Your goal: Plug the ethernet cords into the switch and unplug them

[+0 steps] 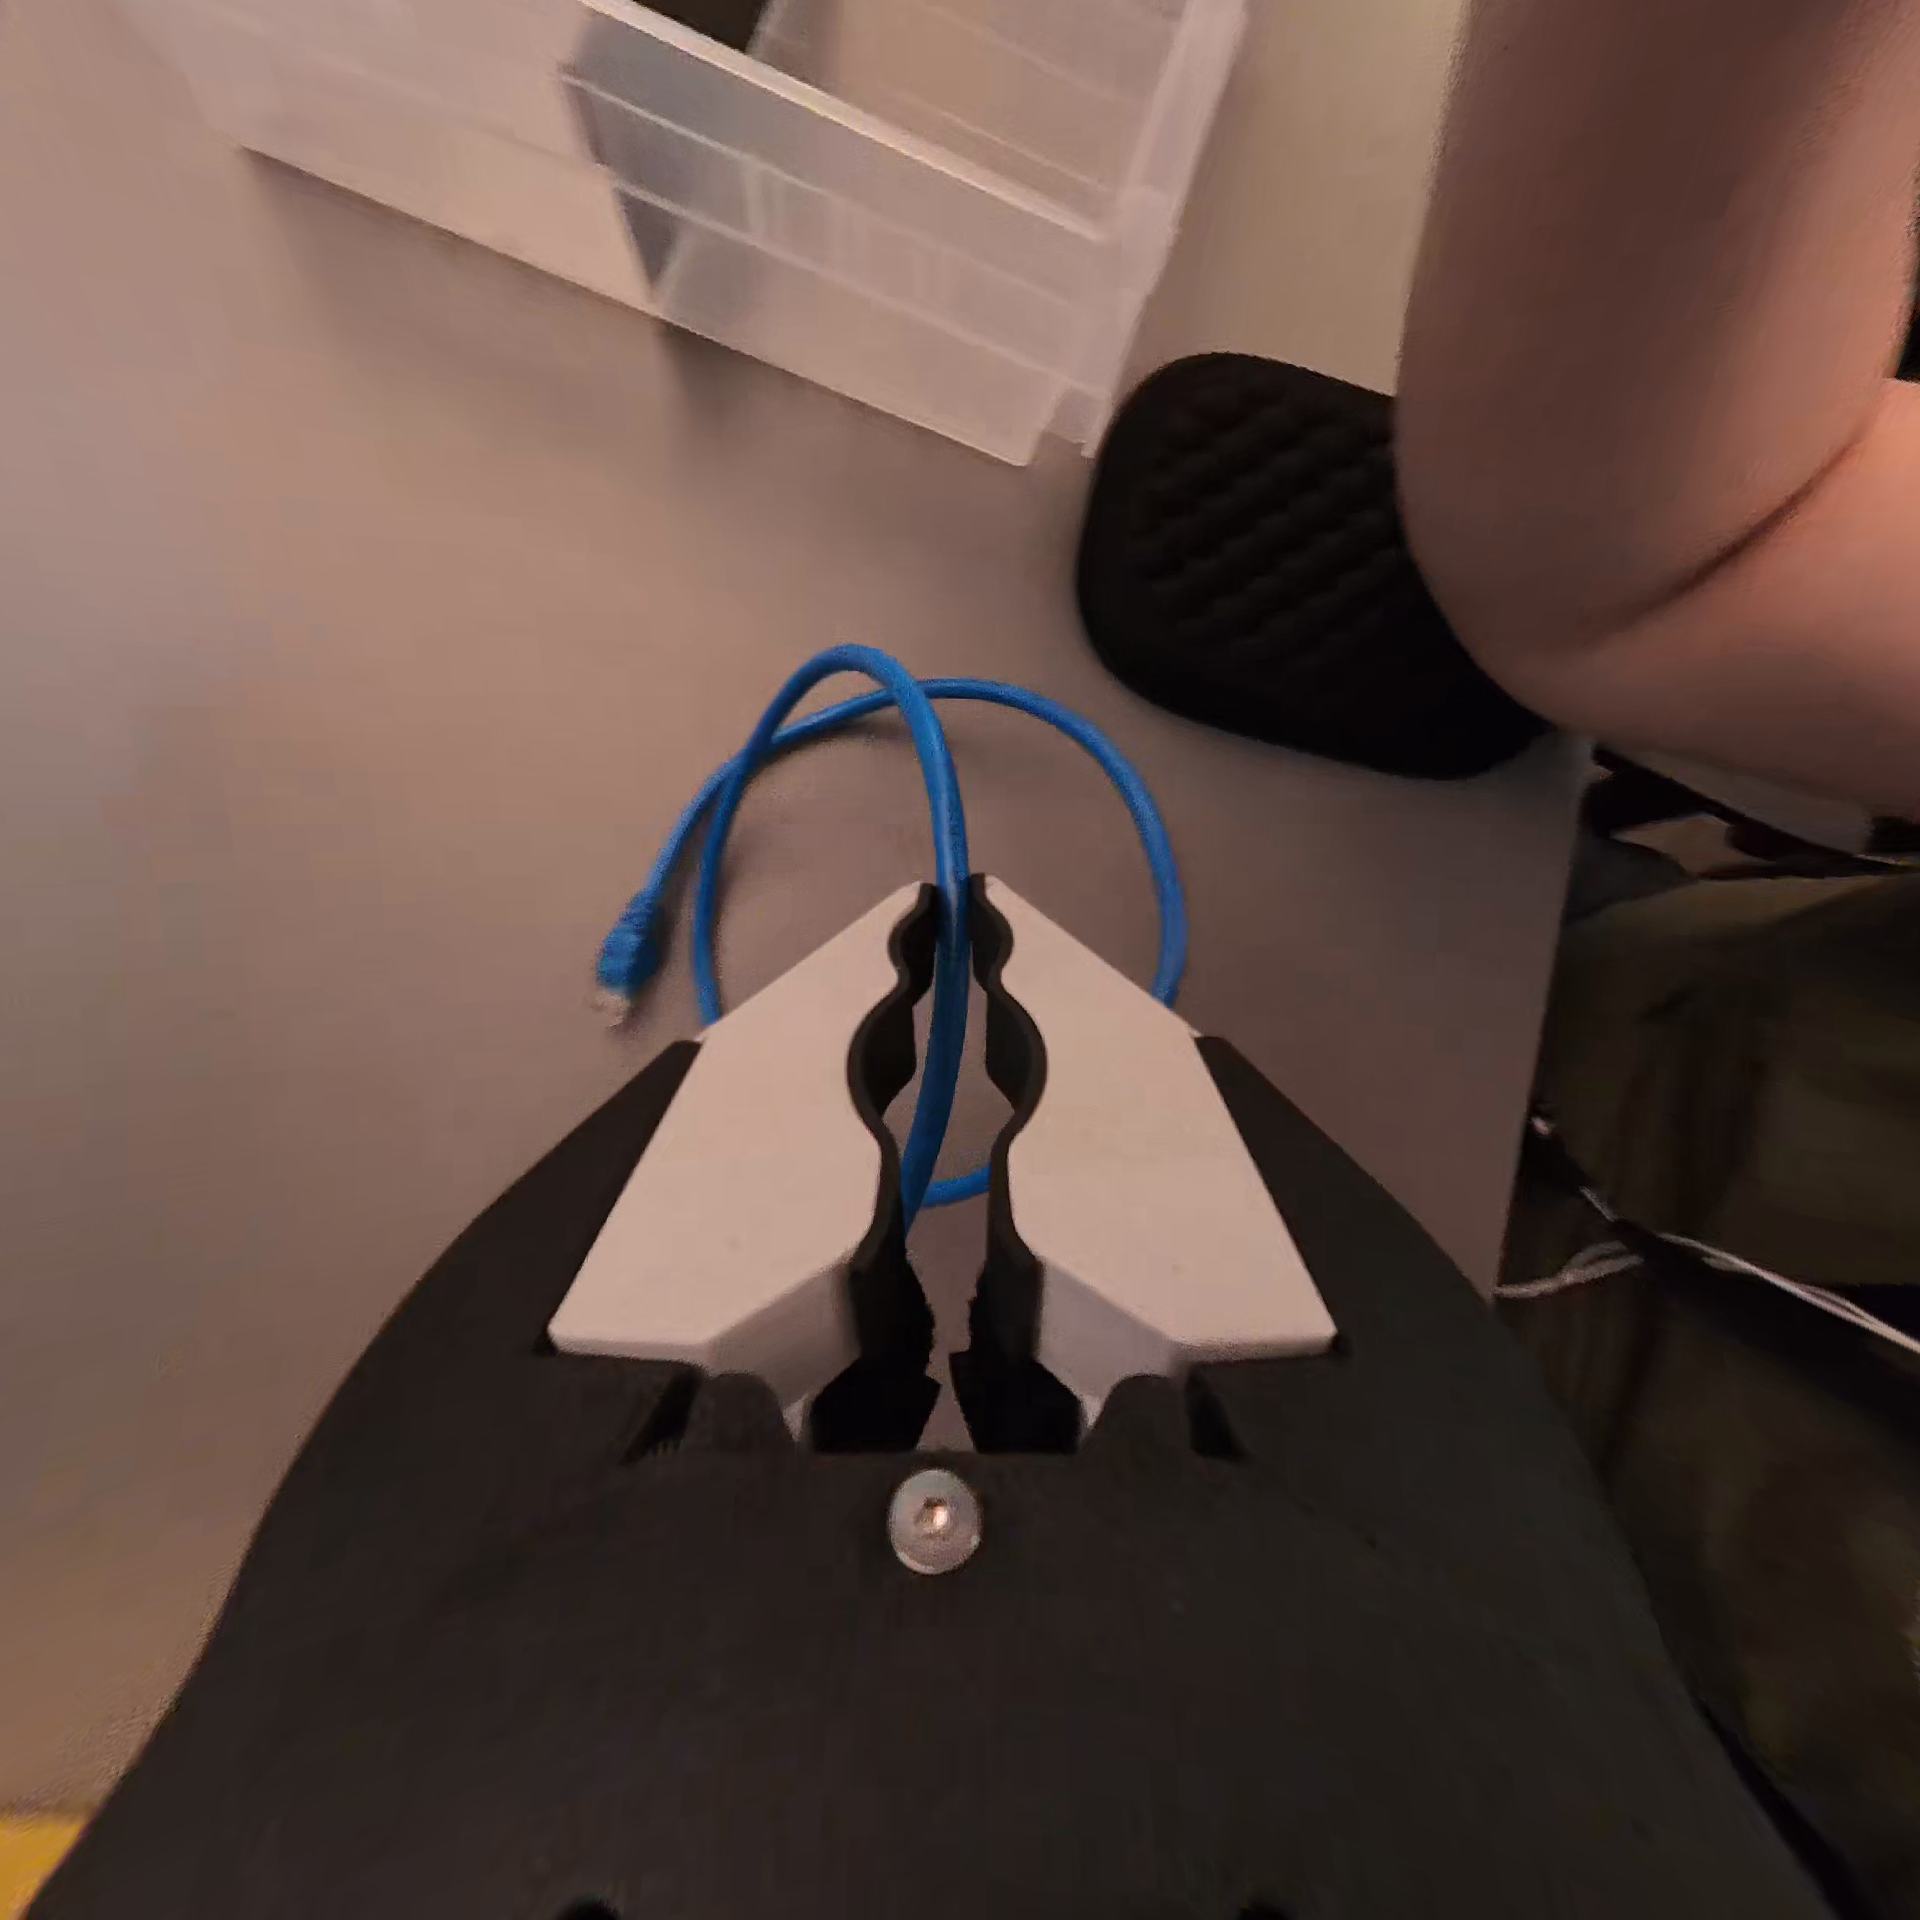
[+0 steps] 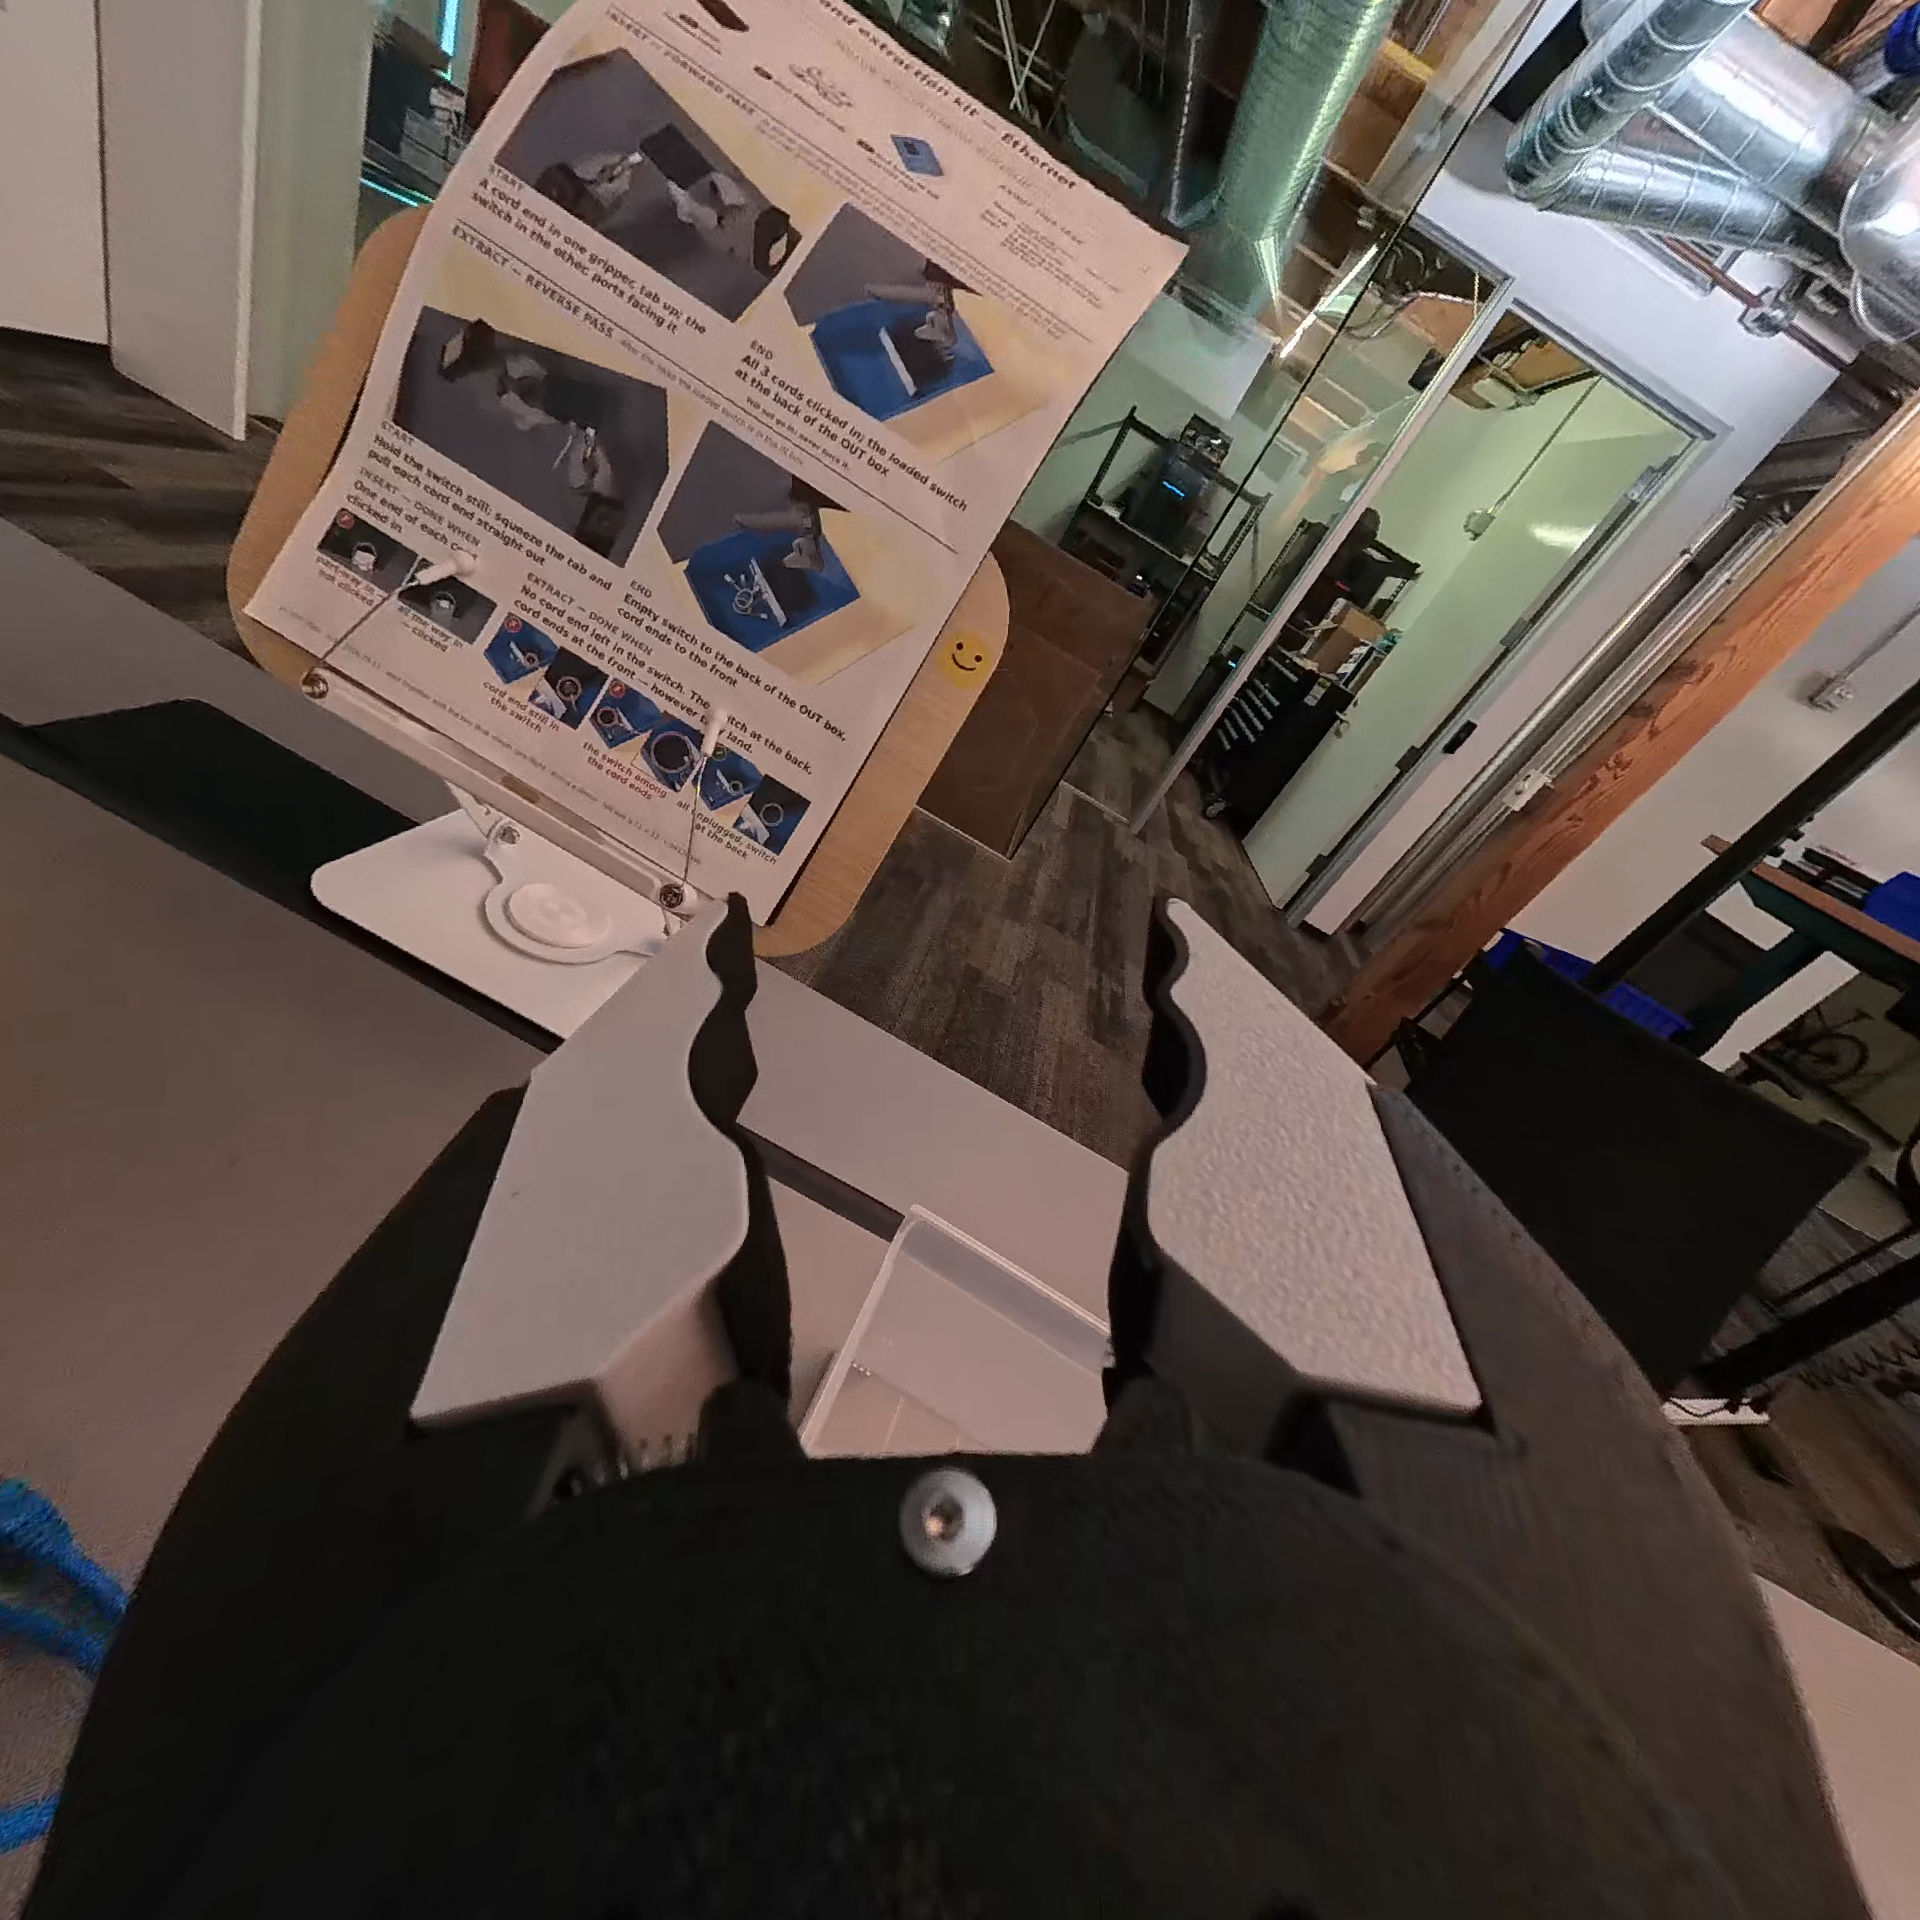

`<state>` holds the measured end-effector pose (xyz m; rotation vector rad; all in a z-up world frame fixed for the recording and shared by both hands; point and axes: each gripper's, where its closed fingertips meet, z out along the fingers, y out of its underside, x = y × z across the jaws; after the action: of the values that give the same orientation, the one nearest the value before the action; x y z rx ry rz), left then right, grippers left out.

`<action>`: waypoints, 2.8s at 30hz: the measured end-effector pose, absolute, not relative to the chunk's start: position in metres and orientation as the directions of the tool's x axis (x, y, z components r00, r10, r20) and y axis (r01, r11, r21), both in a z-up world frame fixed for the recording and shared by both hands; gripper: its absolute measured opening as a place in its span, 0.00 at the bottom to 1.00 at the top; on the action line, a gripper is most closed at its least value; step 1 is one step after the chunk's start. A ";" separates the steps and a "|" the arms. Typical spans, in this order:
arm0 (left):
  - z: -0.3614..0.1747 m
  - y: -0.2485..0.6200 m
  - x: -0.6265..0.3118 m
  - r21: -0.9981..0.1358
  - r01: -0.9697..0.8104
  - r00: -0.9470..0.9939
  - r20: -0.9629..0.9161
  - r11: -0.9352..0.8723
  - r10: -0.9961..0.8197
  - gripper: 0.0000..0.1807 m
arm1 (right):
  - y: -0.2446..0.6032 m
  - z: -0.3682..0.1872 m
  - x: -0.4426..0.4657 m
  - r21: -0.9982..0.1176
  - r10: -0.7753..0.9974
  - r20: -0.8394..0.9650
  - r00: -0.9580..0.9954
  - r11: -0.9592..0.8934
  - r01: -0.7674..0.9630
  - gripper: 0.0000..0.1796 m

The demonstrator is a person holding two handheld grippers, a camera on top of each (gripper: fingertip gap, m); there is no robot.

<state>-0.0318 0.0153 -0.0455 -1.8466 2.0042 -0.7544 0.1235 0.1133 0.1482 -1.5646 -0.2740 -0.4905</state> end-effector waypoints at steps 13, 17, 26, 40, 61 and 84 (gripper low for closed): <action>-0.008 0.072 -0.118 -0.481 -0.875 -0.032 -0.069 0.061 -0.997 0.31 | 0.114 0.147 0.127 -0.885 -0.110 0.466 0.878 -0.060 0.462 0.42; -0.017 0.127 -0.242 -0.270 -0.952 0.219 -0.267 -0.145 -0.938 0.27 | 0.115 0.146 0.132 -0.884 -0.117 0.467 0.876 -0.073 0.461 0.42; -0.072 0.136 -0.317 -0.122 -0.855 0.480 0.188 -0.505 -0.857 0.42 | 0.119 0.139 0.127 -0.866 -0.104 0.499 0.860 -0.102 0.490 0.42; -0.099 0.138 -0.325 0.026 -0.871 0.469 0.342 -0.491 -0.814 0.04 | 0.123 0.132 0.128 -0.860 -0.085 0.505 0.859 -0.130 0.493 0.42; 0.071 0.087 -0.126 -0.717 -0.696 0.208 -0.245 0.033 -0.947 0.02 | 0.122 0.131 0.132 -0.855 -0.086 0.513 0.854 -0.143 0.499 0.42; -0.028 0.122 -0.274 -0.245 -0.911 0.360 -0.078 -0.333 -0.930 0.34 | 0.112 0.141 0.145 -0.882 -0.103 0.468 0.877 -0.102 0.459 0.42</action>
<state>-0.2744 0.1225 -0.0279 -2.3773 1.6450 -0.1112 0.1454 0.1118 0.1411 -1.6100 -0.2836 -0.4833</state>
